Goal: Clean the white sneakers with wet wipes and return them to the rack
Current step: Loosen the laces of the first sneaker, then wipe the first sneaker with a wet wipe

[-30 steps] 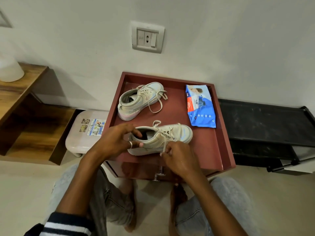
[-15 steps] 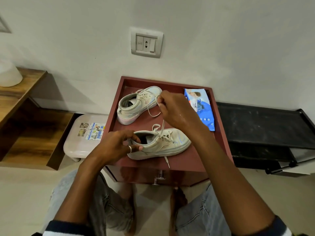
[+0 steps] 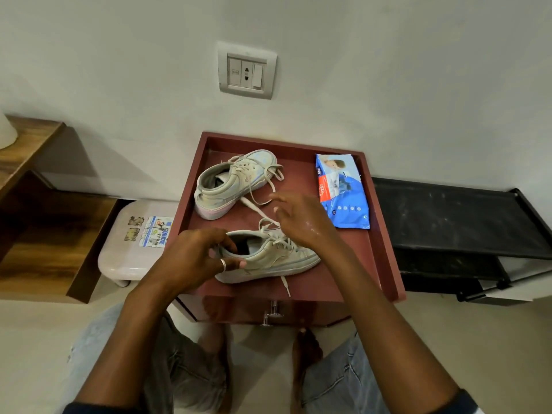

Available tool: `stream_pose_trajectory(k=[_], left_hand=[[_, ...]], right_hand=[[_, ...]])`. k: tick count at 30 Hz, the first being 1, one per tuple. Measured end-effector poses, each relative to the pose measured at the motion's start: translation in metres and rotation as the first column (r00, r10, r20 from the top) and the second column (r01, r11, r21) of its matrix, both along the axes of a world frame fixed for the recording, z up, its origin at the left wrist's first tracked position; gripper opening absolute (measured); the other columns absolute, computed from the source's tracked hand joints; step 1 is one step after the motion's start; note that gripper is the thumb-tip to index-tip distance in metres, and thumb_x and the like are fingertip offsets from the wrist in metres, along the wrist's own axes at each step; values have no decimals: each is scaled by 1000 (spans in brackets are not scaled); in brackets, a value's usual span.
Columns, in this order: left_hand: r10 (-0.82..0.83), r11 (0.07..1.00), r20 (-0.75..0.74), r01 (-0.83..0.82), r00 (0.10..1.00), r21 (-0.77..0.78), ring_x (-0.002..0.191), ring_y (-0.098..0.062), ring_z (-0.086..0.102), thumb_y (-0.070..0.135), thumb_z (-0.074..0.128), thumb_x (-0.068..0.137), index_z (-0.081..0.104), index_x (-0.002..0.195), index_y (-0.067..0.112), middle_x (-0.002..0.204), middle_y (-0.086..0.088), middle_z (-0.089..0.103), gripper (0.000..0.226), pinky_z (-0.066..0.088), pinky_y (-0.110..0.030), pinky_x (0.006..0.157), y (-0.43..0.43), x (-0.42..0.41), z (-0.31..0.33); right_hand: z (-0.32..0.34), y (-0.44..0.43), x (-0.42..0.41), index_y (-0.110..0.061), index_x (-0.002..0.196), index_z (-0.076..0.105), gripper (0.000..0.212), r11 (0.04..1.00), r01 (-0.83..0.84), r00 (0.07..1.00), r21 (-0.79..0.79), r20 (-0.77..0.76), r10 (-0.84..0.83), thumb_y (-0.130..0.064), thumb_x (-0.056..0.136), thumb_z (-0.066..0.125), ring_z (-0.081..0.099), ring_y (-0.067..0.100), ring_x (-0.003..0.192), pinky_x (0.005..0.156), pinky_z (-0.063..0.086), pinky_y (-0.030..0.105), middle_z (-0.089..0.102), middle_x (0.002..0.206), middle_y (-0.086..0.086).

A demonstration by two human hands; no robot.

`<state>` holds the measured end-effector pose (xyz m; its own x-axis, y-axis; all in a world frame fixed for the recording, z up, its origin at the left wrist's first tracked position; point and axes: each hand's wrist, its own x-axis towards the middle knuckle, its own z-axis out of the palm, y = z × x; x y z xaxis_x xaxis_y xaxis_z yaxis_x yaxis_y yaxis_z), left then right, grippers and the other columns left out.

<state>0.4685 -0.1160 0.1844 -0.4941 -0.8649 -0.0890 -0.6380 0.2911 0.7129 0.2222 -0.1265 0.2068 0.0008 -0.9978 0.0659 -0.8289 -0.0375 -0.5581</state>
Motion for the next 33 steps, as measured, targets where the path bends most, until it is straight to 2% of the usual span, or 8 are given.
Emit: stream_pose_trajectory(k=[4, 6, 10, 14, 17, 19, 27, 33], left_hand=[[-3, 997, 23, 5, 1000, -76, 80, -4, 64, 86, 57, 69, 70, 89, 33, 83, 15, 69, 58, 57, -41, 69, -4, -3, 0], [29, 996, 9, -28, 1000, -86, 80, -2, 63, 83, 56, 73, 69, 88, 35, 84, 17, 69, 52, 55, -37, 67, -7, -5, 1], [72, 993, 11, -70, 997, -94, 80, -4, 65, 94, 50, 66, 64, 89, 42, 85, 18, 70, 58, 59, -42, 68, -18, -8, 0], [52, 995, 64, -47, 997, -91, 80, -11, 66, 101, 45, 56, 60, 90, 44, 87, 14, 70, 68, 60, -48, 69, -24, -10, -2], [40, 996, 36, -37, 999, -84, 83, -7, 67, 100, 47, 56, 62, 88, 42, 91, 17, 71, 68, 60, -46, 70, -28, -13, -1], [30, 996, 22, -28, 999, -83, 87, -5, 67, 100, 47, 57, 62, 88, 42, 93, 19, 71, 67, 60, -44, 71, -29, -15, -1], [14, 989, 18, -12, 1000, -149, 83, -6, 66, 92, 49, 69, 61, 92, 42, 92, 20, 68, 56, 60, -42, 65, -30, -14, -5], [8, 991, 1, -8, 1000, -136, 88, -1, 65, 66, 66, 75, 62, 91, 39, 94, 22, 68, 32, 60, -39, 71, -29, -15, -5]], right_hand=[[-11, 6, -37, -17, 108, 70, 20, 937, 316, 949, -145, 65, -310, -18, 93, 57, 67, 20, 96, 84, 55, 39, 73, 103, 3], [-16, 4, -62, -14, 107, 70, 18, 880, 438, 899, -183, 97, -428, -16, 93, 58, 68, 21, 96, 82, 56, 37, 73, 104, 5], [-20, -10, -109, -11, 112, 69, 21, 812, 570, 819, -125, 168, -549, -18, 92, 63, 67, 14, 96, 72, 44, 16, 71, 110, 5], [-25, -32, -134, -11, 110, 71, 20, 832, 530, 848, -164, 80, -524, -13, 91, 66, 68, 16, 93, 62, 40, 6, 72, 108, 6], [-32, -50, -138, -9, 106, 73, 18, 887, 419, 904, -194, -8, -428, -8, 90, 64, 68, 20, 91, 76, 55, 28, 71, 107, 9], [-39, -59, -139, -8, 106, 73, 18, 911, 364, 919, -195, -86, -386, -9, 91, 63, 68, 22, 90, 76, 57, 36, 72, 107, 9], [-52, -71, -147, -8, 124, 64, 37, 951, 300, 908, -68, -287, -307, -25, 91, 68, 67, 27, 100, 82, 54, 34, 67, 120, 14], [-56, -68, -153, -9, 125, 63, 36, 941, 329, 884, 80, -377, -277, -24, 92, 65, 63, 30, 103, 86, 51, 35, 65, 121, 15]])
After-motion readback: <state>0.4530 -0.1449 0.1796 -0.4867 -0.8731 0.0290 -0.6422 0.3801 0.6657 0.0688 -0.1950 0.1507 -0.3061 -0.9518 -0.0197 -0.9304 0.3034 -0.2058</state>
